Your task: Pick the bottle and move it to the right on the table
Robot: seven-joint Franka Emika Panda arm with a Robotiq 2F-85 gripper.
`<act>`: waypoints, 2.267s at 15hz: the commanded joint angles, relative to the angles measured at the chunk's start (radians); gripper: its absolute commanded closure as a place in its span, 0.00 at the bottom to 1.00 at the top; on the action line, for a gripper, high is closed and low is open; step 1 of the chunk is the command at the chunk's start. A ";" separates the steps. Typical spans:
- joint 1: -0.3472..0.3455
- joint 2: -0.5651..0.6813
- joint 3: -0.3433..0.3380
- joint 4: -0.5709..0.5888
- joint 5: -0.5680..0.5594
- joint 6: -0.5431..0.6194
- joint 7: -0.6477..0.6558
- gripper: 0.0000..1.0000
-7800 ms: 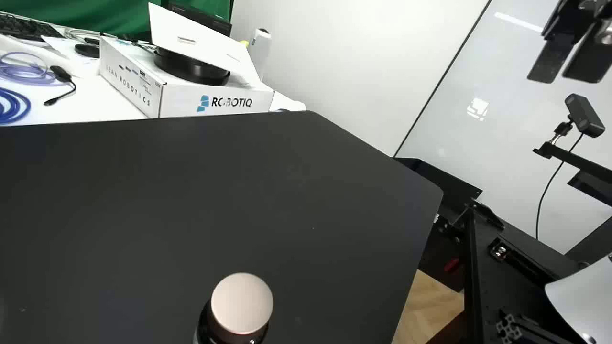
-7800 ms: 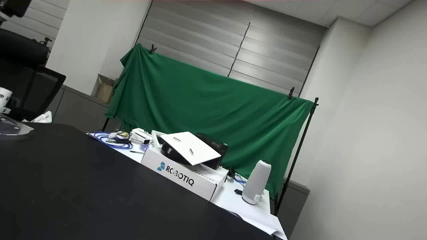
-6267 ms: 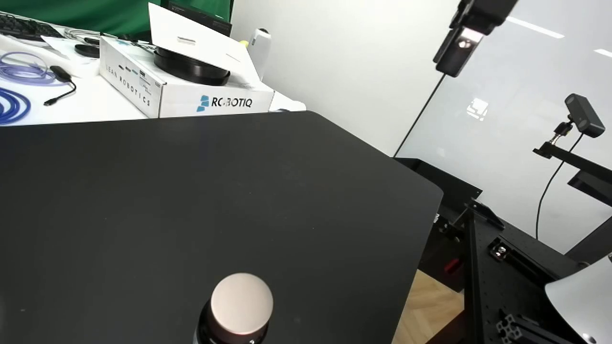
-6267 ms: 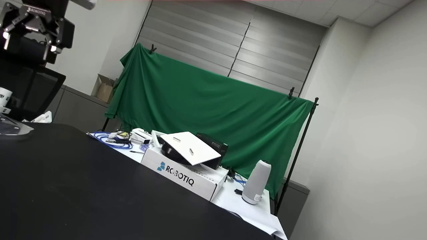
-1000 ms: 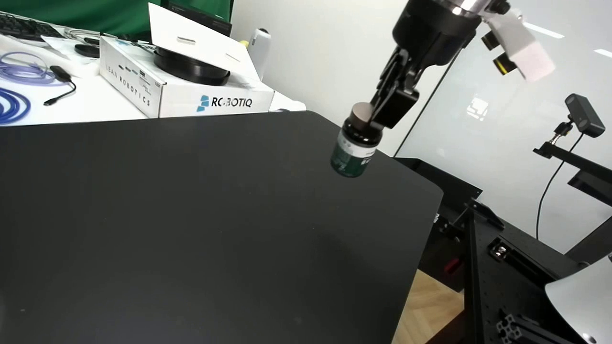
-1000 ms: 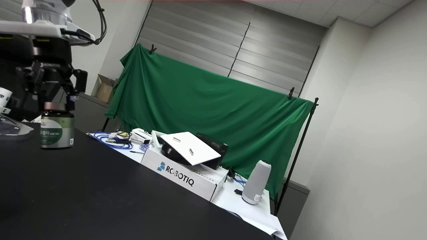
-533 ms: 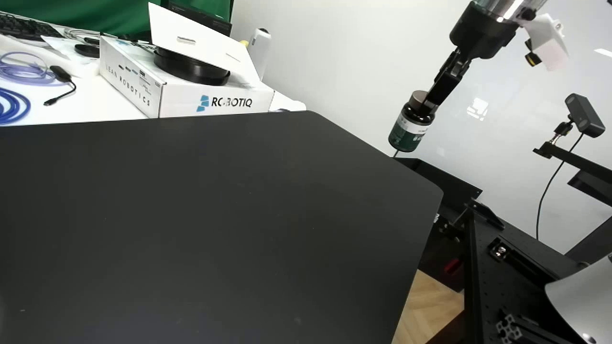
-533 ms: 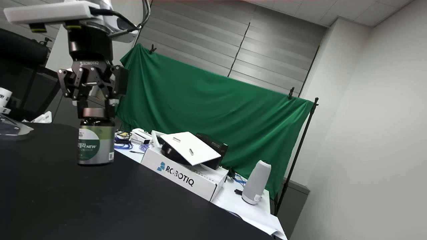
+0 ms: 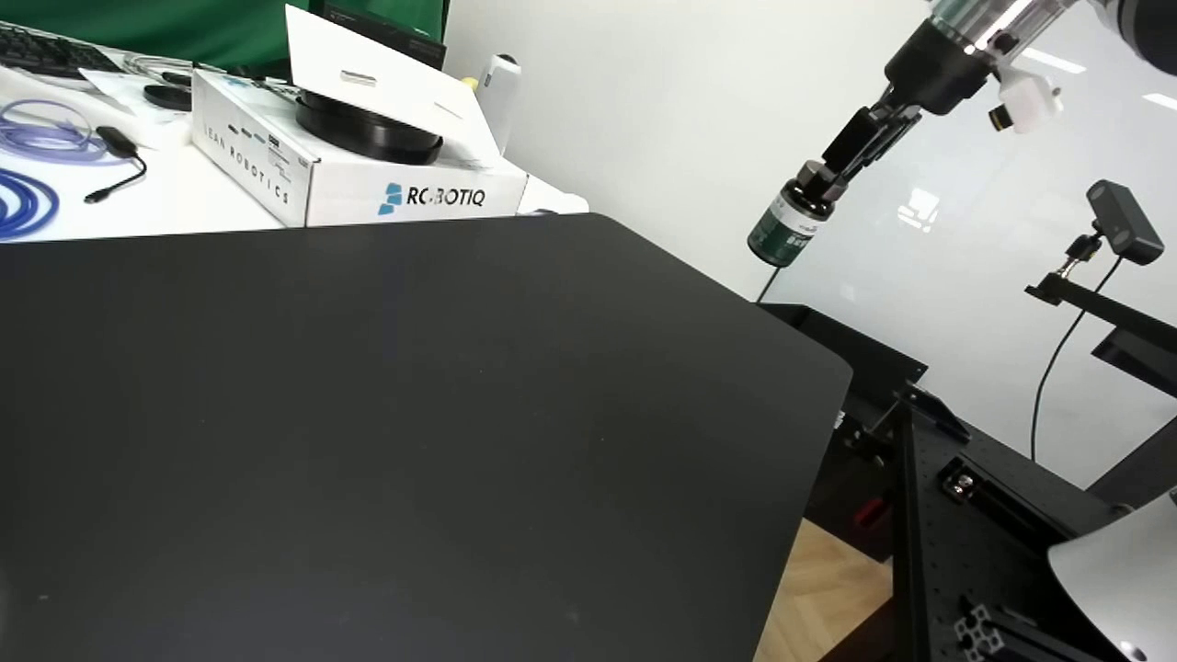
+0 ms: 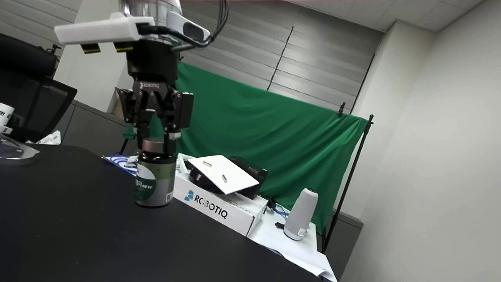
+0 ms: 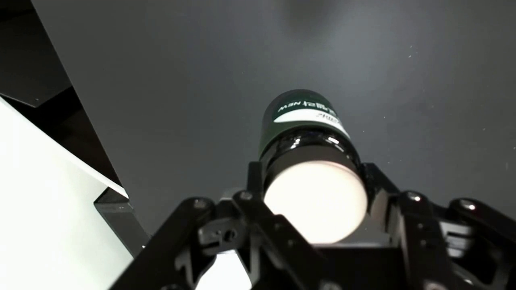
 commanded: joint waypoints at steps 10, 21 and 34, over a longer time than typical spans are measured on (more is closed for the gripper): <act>0.217 0.366 -0.445 -0.003 0.037 0.410 -0.024 0.64; 0.023 0.534 -0.107 -0.001 0.466 0.439 -0.242 0.64; -0.380 0.693 0.230 0.004 0.570 0.563 -0.456 0.02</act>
